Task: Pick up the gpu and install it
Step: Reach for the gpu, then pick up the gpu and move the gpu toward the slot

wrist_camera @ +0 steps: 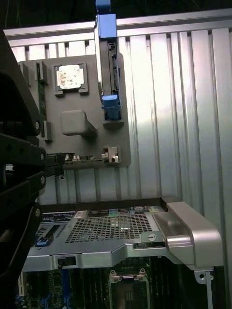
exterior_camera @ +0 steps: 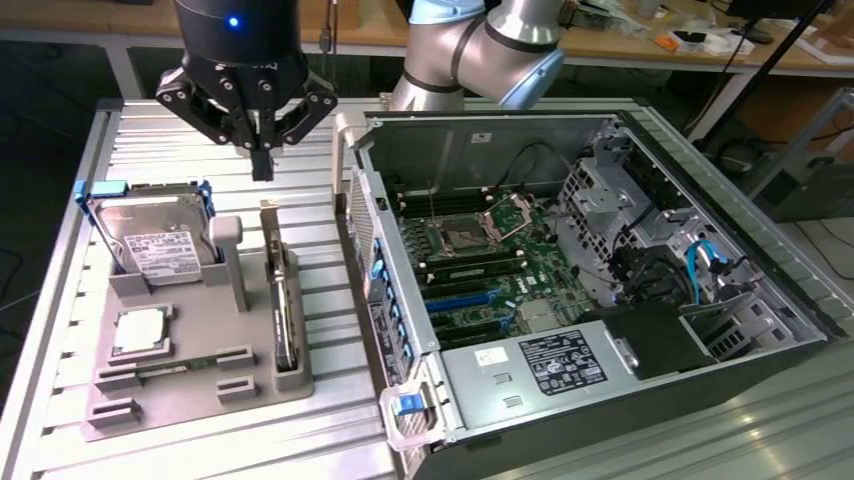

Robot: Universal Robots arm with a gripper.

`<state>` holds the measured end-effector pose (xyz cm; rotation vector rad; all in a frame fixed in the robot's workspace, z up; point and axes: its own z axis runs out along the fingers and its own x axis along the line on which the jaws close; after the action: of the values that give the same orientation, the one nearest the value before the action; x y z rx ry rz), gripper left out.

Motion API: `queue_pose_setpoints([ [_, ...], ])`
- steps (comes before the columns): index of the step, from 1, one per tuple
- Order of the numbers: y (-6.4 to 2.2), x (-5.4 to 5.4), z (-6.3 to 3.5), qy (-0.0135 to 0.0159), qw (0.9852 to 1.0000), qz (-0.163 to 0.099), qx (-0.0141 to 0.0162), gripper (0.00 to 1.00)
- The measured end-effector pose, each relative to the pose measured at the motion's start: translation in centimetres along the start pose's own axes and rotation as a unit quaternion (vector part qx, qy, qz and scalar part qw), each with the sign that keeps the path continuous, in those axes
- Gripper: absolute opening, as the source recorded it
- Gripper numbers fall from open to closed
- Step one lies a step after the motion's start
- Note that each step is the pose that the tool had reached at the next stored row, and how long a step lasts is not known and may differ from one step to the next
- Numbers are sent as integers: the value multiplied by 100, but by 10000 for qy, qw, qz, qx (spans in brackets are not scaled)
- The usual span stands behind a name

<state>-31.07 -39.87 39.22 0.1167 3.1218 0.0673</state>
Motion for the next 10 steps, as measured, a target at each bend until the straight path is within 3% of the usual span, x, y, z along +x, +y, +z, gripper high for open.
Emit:
queue_pose_setpoints([
  [10,-1,16,0,3,10000,0,0,11],
])
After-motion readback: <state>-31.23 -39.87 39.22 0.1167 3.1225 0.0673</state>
